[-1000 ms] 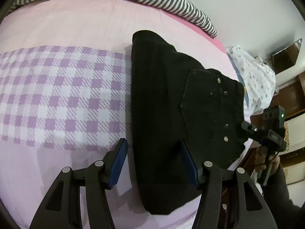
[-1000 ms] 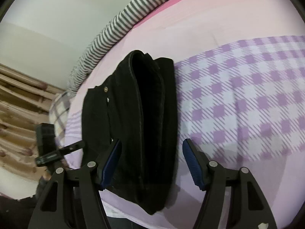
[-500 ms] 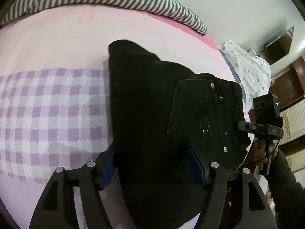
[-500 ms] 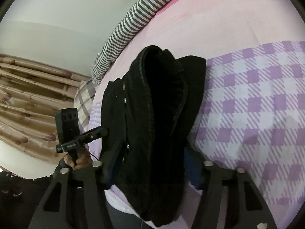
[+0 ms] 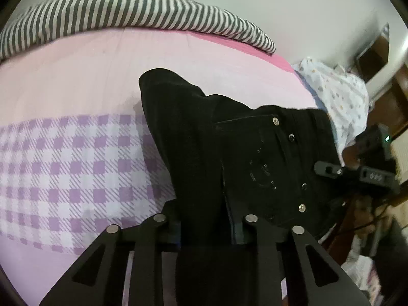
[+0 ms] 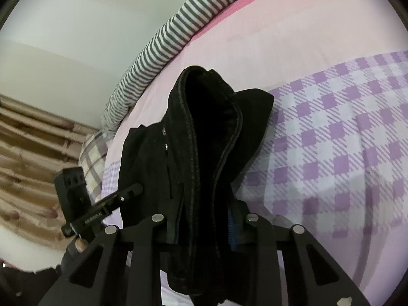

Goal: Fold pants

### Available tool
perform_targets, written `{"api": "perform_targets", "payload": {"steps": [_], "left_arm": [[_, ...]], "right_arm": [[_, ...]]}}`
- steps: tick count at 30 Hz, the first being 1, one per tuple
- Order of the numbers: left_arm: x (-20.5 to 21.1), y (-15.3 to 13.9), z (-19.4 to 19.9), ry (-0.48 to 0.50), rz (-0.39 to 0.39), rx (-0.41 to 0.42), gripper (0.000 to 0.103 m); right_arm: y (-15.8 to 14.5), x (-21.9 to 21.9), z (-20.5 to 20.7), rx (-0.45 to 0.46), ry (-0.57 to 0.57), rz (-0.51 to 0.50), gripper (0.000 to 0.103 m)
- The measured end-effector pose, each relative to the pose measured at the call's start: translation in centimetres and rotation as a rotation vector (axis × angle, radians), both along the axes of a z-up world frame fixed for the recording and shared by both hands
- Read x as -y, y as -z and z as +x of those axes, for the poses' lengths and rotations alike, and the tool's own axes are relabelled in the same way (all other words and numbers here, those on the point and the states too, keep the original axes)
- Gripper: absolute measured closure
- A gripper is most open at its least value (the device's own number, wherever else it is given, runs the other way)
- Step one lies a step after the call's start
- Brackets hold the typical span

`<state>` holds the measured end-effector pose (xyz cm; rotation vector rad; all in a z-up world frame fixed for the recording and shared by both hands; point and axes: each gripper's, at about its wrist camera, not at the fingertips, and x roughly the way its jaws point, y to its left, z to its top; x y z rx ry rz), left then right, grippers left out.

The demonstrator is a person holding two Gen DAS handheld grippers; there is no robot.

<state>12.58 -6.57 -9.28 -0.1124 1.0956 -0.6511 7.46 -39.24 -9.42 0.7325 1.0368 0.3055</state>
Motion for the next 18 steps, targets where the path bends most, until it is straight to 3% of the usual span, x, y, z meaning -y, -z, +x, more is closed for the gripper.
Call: {"api": "perform_targets", "payload": {"steps": [8, 18], "left_arm": [[-1.0, -1.8, -0.1, -0.024, -0.055, 0.006, 0.087], [-5.1, -4.9, -0.3, -0.083, 0.036, 0.080, 0.087]], "right_arm": [[-3.1, -2.7, -0.2, 0.011, 0.042, -0.010, 0.078], [-5.2, -8.5, 2.3, 0.043, -0.027, -0.005, 0.079]]}}
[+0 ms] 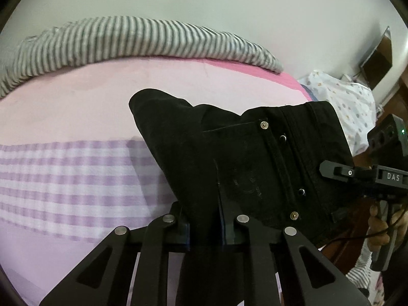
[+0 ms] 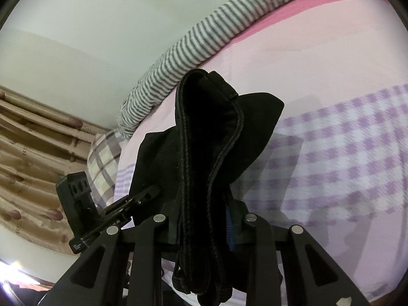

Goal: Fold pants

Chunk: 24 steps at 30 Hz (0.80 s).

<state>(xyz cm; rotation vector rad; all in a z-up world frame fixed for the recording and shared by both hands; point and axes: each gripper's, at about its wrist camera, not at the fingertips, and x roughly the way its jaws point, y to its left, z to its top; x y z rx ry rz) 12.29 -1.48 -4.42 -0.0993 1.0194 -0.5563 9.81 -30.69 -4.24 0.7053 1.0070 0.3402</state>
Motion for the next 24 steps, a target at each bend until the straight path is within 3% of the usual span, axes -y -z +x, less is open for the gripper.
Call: {"api": "perform_targets", "payload": {"steps": [14, 24], "left_arm": [[-10.7, -2.0, 2.8, -0.148, 0.064, 0.055, 0.087], [-14.7, -1.5, 7.4, -0.189, 0.093, 0.066, 0.087]], "right_arm": [[-0.2, -9.8, 8.0, 0.022, -0.146, 0.016, 0.079], [0.8, -13.6, 13.0, 0.021, -0.179, 0.035, 0.079]]}}
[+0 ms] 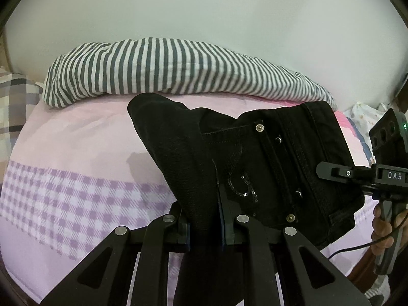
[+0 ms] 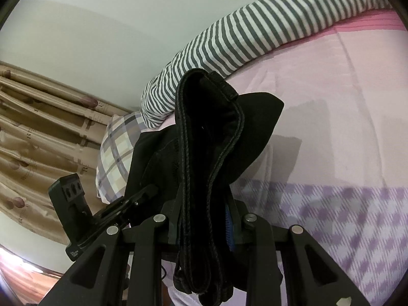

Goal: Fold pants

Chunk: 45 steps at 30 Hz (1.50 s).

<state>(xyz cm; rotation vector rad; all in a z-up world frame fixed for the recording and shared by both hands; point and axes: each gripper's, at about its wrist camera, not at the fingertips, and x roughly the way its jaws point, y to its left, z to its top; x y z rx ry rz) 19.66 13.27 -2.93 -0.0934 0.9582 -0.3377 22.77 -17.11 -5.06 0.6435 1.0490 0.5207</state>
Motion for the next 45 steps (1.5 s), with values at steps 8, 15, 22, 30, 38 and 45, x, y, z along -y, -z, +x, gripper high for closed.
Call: {"api": "perform_targets", "payload": {"steps": [8, 15, 22, 30, 38, 45], "left_arm": [[-0.4, 1.2, 3.9, -0.006, 0.008, -0.015, 0.087], [0.0, 2.5, 6.7, -0.003, 0.025, -0.022, 0.087], [-0.4, 4.3, 7.6, -0.004, 0.050, -0.027, 0.086], [-1.8, 7.0, 8.8, -0.027, 0.028, -0.097, 0.065], [-1.7, 6.9, 8.0, -0.048, 0.086, -0.084, 0.057], [-1.4, 6.8, 5.4, -0.048, 0.177, -0.055, 0.054]], "right_arm": [[1.3, -0.4, 3.2, -0.022, 0.012, -0.010, 0.079], [2.7, -0.1, 5.7, -0.039, 0.037, -0.012, 0.079], [4.9, 1.2, 6.6, -0.067, 0.066, -0.037, 0.079], [6.6, 2.1, 6.6, -0.080, 0.095, -0.074, 0.074], [5.6, 1.2, 5.5, -0.042, 0.120, -0.211, 0.065], [4.6, 0.8, 3.7, -0.009, 0.130, -0.262, 0.065]]}}
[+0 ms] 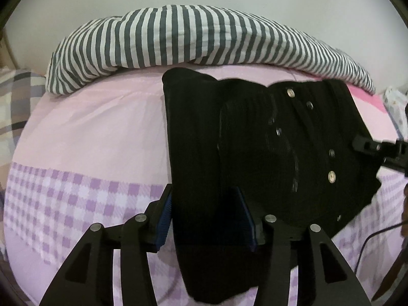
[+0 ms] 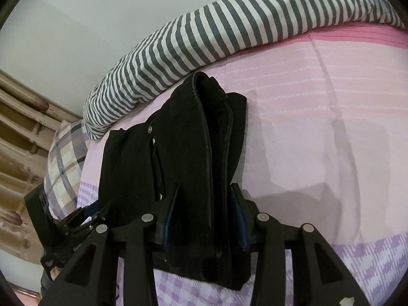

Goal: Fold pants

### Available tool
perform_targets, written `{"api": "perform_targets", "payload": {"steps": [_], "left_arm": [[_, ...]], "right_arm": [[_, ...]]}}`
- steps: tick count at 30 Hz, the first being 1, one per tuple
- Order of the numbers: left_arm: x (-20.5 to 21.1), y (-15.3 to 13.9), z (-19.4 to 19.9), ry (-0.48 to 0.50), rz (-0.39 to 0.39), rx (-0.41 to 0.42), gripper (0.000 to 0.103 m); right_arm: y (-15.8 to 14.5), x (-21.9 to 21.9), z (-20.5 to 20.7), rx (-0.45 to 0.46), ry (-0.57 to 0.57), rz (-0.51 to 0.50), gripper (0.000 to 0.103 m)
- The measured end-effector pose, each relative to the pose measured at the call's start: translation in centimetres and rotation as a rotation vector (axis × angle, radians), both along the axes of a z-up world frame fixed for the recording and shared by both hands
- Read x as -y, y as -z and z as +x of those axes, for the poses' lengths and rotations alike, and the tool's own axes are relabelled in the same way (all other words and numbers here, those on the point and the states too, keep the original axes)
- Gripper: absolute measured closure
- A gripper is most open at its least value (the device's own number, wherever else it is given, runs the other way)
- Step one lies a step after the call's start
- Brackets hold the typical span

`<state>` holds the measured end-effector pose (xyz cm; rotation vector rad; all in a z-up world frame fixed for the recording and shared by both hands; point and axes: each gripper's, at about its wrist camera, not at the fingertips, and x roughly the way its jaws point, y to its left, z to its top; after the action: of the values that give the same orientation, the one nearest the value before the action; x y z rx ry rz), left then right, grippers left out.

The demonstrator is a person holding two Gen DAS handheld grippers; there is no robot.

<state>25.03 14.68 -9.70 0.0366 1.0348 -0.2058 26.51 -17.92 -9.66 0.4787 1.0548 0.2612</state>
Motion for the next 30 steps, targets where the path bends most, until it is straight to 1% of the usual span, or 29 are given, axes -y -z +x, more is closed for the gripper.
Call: {"api": "perform_targets", "payload": {"steps": [5, 6, 9, 12, 15, 18, 22, 27, 30], "left_arm": [[0.1, 0.1, -1.8, -0.017, 0.014, 0.001, 0.052], [-0.2, -0.1, -2.3, -0.020, 0.015, 0.001, 0.051], [-0.3, -0.2, -3.3, -0.037, 0.017, 0.004, 0.051], [-0.2, -0.3, -4.2, -0.050, 0.033, 0.010, 0.051], [0.2, -0.7, -5.1, -0.032, 0.064, 0.030, 0.051], [0.2, -0.3, -5.5, -0.022, 0.073, 0.026, 0.050], [-0.3, 0.3, -5.3, -0.037, 0.036, 0.008, 0.047], [-1.1, 0.6, -5.1, -0.067, -0.007, -0.004, 0.039], [-1.5, 0.5, -5.2, -0.085, -0.033, -0.015, 0.039]], "right_arm": [[-0.2, 0.4, -1.3, 0.006, 0.009, -0.005, 0.065], [-0.3, 0.3, -1.5, 0.011, 0.010, -0.012, 0.069], [-0.6, -0.3, -2.1, 0.025, -0.012, -0.063, 0.076], [-1.1, -0.8, -2.5, 0.040, -0.020, -0.093, 0.079], [-1.4, -1.0, -3.0, 0.050, -0.012, -0.107, 0.082], [-1.3, -1.0, -3.3, 0.049, -0.003, -0.119, 0.084], [-0.7, -0.8, -3.7, 0.037, 0.000, -0.122, 0.085], [0.3, -0.4, -3.6, 0.015, 0.020, -0.111, 0.084], [-0.1, -0.8, -4.2, 0.020, 0.026, -0.132, 0.085]]}}
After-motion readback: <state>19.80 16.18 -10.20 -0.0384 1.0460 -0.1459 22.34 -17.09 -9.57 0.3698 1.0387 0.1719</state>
